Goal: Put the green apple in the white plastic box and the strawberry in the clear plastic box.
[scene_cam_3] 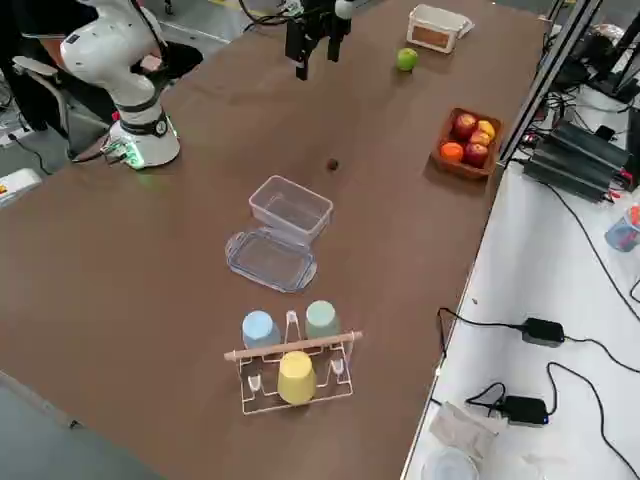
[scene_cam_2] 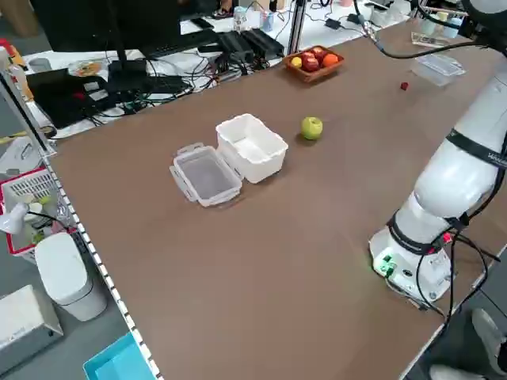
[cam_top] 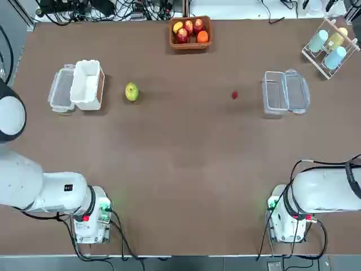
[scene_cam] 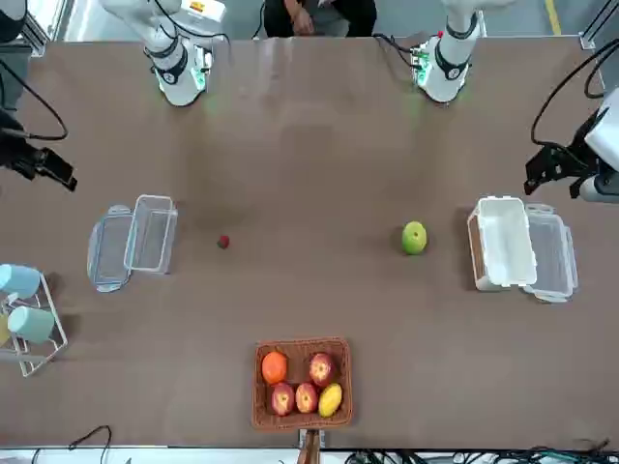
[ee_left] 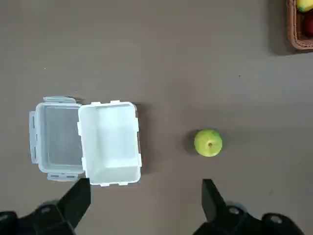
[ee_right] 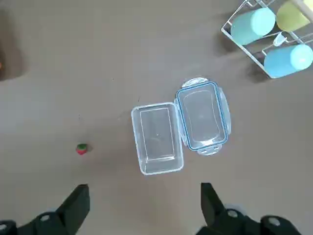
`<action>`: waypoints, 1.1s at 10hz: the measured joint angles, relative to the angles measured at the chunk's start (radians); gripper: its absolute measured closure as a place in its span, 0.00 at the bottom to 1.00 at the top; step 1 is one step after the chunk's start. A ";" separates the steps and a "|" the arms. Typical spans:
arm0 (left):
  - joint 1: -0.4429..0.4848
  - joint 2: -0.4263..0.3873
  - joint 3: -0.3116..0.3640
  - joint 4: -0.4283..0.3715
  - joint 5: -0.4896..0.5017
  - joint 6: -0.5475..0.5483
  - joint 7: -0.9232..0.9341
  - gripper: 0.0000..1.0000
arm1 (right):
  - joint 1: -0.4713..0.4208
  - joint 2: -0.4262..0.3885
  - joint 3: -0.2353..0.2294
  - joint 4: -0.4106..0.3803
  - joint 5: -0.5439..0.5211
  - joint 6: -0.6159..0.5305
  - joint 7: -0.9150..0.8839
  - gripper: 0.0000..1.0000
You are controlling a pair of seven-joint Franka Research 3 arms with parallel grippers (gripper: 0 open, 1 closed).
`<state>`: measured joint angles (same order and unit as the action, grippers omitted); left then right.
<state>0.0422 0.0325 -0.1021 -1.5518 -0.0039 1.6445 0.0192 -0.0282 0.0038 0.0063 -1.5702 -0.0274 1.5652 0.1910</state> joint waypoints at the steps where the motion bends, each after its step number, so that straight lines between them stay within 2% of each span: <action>1: -0.001 0.000 0.000 0.000 -0.001 0.000 0.000 0.00 | 0.000 0.000 0.000 0.000 0.000 0.000 0.000 0.00; 3: -0.008 0.000 -0.017 -0.005 -0.014 -0.001 -0.006 0.00 | 0.000 0.000 0.000 0.000 0.000 0.000 0.000 0.00; 6: -0.016 0.013 -0.069 -0.043 -0.056 0.003 -0.127 0.00 | 0.000 0.000 0.000 -0.001 0.000 0.000 0.000 0.00; 9: -0.016 0.047 -0.136 -0.116 -0.074 0.104 -0.294 0.03 | 0.008 -0.001 0.001 -0.016 0.004 0.000 0.003 0.00; 11: -0.017 0.062 -0.175 -0.221 -0.074 0.207 -0.356 0.03 | 0.064 -0.001 0.003 -0.083 0.018 0.052 0.082 0.00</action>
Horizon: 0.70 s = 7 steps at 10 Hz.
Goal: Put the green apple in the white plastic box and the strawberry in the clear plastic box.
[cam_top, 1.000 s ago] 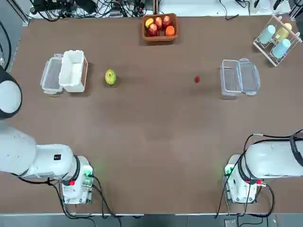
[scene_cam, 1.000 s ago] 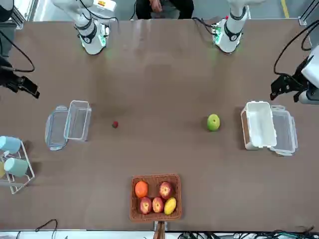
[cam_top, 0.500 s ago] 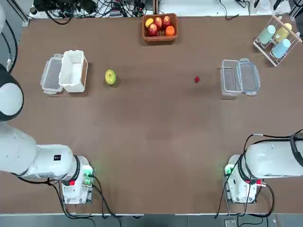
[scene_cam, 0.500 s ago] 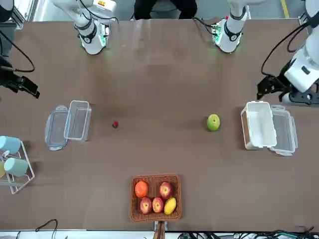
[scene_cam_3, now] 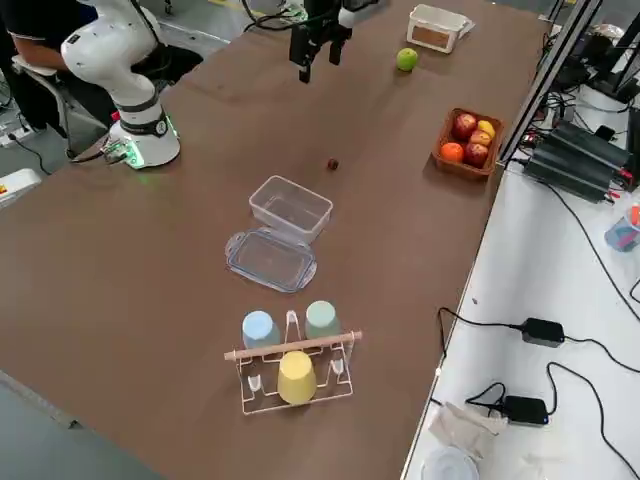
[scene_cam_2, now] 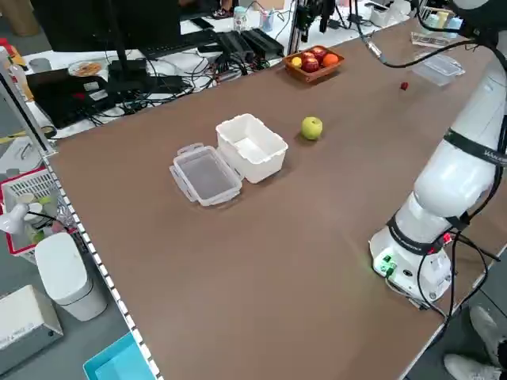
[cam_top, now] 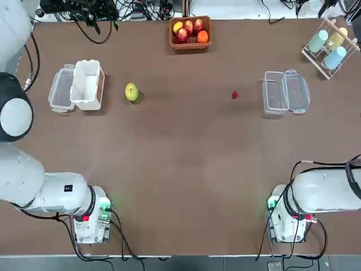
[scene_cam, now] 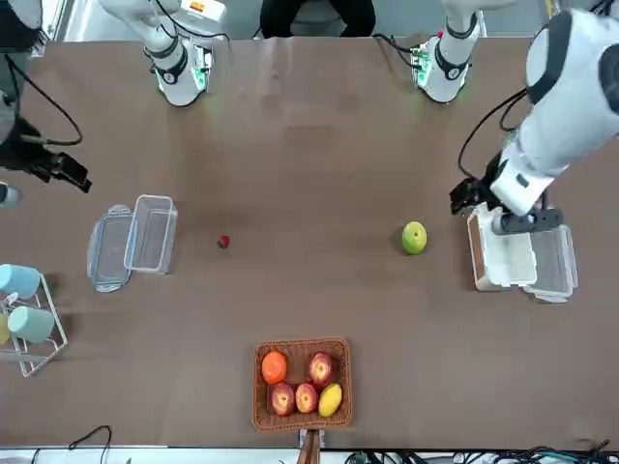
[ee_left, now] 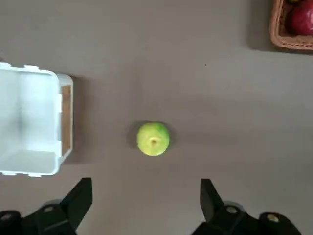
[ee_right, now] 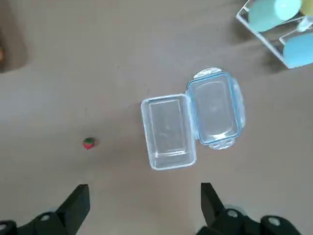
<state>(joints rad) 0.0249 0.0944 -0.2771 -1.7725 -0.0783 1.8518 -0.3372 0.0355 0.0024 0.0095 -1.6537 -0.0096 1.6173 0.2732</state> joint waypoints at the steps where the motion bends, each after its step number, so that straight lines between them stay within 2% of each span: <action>1: 0.000 0.004 -0.015 -0.085 0.000 0.089 -0.017 0.03 | 0.044 0.001 0.002 -0.050 0.002 0.057 0.068 0.00; 2: 0.000 0.008 -0.028 -0.174 0.000 0.184 -0.023 0.04 | 0.087 0.002 0.005 -0.115 0.006 0.137 0.137 0.00; 4: 0.000 0.015 -0.048 -0.346 0.000 0.376 -0.028 0.04 | 0.154 0.007 0.007 -0.297 0.028 0.372 0.234 0.00; 5: 0.000 0.027 -0.049 -0.401 0.000 0.427 -0.029 0.04 | 0.185 0.015 0.007 -0.389 0.029 0.493 0.274 0.00; 7: 0.002 0.082 -0.048 -0.428 0.000 0.483 -0.029 0.04 | 0.266 0.079 0.007 -0.510 0.030 0.695 0.330 0.00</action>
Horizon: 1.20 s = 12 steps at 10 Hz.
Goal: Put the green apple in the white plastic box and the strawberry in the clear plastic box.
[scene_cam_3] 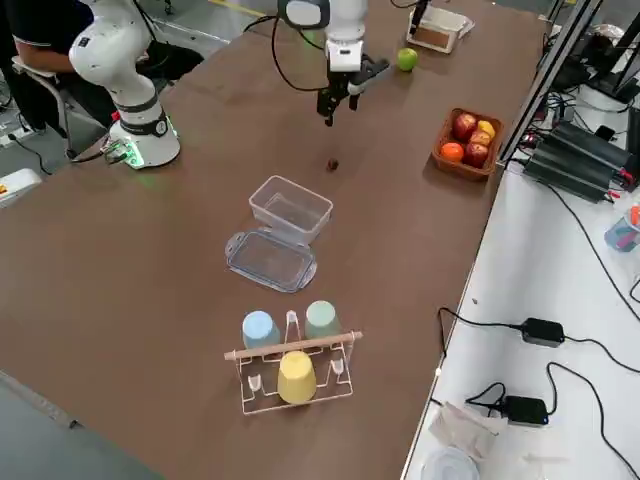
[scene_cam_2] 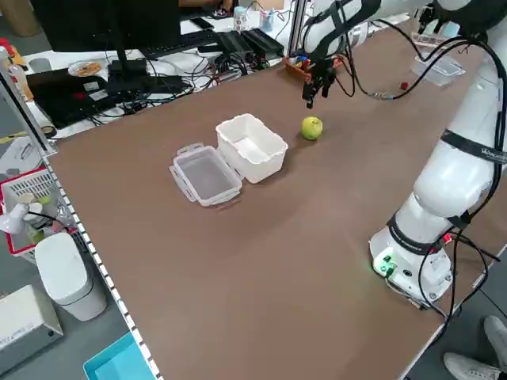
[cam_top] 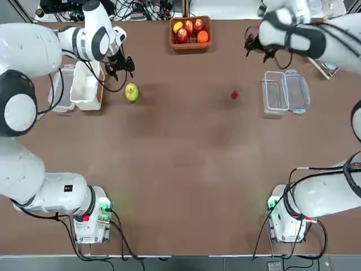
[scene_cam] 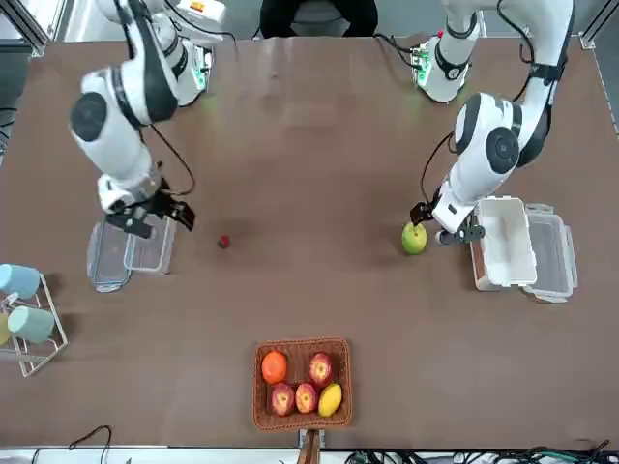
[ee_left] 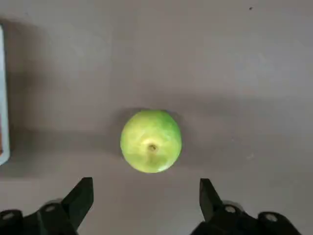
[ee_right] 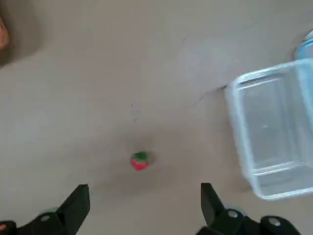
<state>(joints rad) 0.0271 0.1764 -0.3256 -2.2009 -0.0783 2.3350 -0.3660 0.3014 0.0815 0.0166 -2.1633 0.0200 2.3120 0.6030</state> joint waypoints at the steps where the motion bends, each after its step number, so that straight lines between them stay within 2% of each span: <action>1: -0.001 0.035 0.000 -0.001 0.000 0.037 0.000 0.04 | 0.039 0.057 0.000 -0.039 0.000 0.106 0.022 0.00; 3: -0.004 0.104 -0.001 0.000 0.013 0.116 0.000 0.03 | 0.085 0.176 -0.001 -0.092 0.000 0.302 0.051 0.00; 5: -0.021 0.151 -0.003 0.004 0.124 0.137 -0.043 0.00 | 0.101 0.254 -0.002 -0.127 -0.002 0.406 0.053 0.00; 8: -0.033 0.213 -0.006 0.032 0.250 0.150 -0.133 0.00 | 0.106 0.271 -0.002 -0.167 -0.008 0.451 0.052 0.00; 12: -0.030 0.280 -0.005 0.037 0.280 0.205 -0.142 0.00 | 0.122 0.290 -0.003 -0.187 -0.023 0.462 0.052 0.00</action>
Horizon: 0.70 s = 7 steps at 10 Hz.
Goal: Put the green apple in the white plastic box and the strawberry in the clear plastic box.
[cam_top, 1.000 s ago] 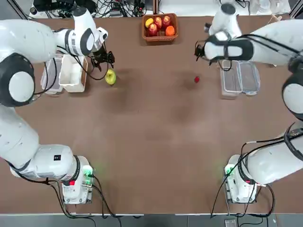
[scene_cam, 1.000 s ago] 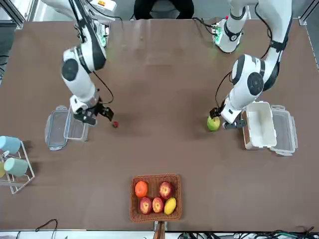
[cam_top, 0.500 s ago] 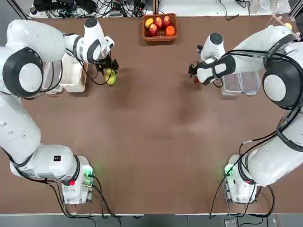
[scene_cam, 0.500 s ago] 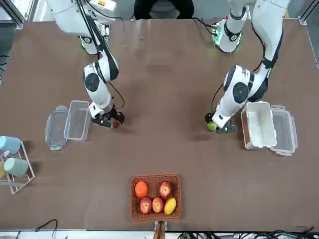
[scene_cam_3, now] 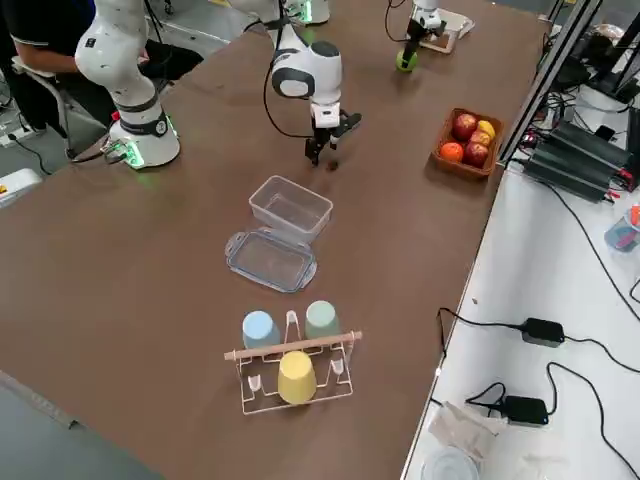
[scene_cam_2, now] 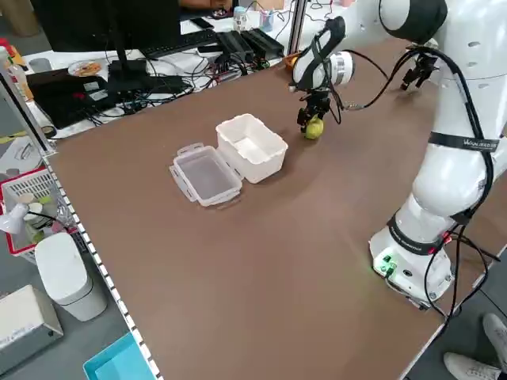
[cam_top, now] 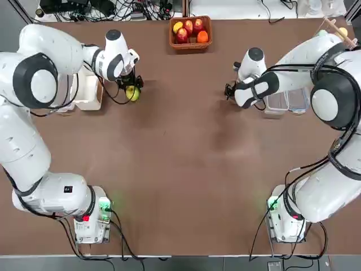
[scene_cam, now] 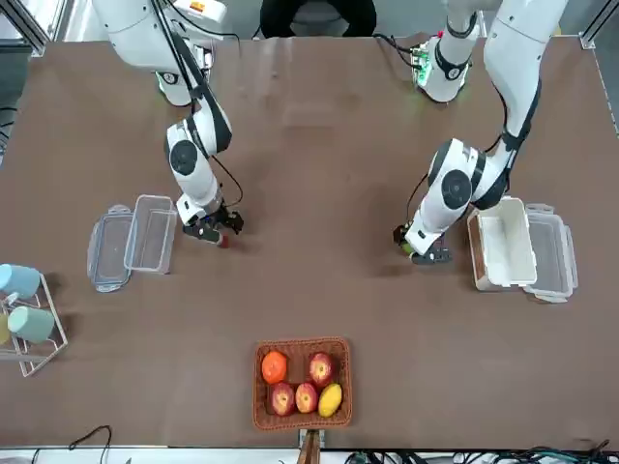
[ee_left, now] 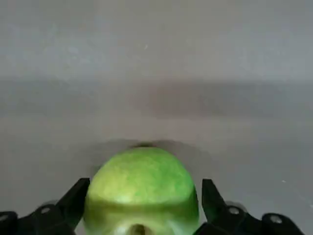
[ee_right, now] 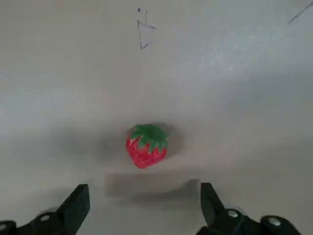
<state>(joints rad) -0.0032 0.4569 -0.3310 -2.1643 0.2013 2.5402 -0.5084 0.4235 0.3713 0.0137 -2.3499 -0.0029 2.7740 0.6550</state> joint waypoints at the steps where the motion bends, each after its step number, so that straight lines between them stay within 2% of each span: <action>1: 0.001 0.010 0.000 0.000 0.006 0.003 -0.006 0.03 | 0.006 0.008 0.000 0.000 -0.001 0.001 0.000 0.00; 3: 0.011 0.004 0.001 0.012 0.008 0.000 -0.012 0.13 | 0.018 0.014 -0.004 0.000 -0.002 0.002 0.000 0.03; 4: 0.023 -0.019 0.001 0.026 0.008 -0.026 -0.012 0.13 | 0.019 0.014 -0.007 0.001 -0.002 0.003 0.000 0.03; 5: 0.034 -0.059 0.000 0.043 0.008 -0.084 -0.012 0.13 | 0.019 0.014 -0.010 0.002 -0.002 0.004 -0.001 0.03; 7: 0.042 -0.143 0.000 0.109 -0.031 -0.288 -0.013 0.13 | 0.019 0.014 -0.017 0.007 -0.002 0.007 -0.001 0.03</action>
<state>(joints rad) 0.0383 0.3138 -0.3314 -2.0553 0.1708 2.2520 -0.5213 0.4420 0.3854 -0.0028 -2.3427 -0.0054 2.7814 0.6544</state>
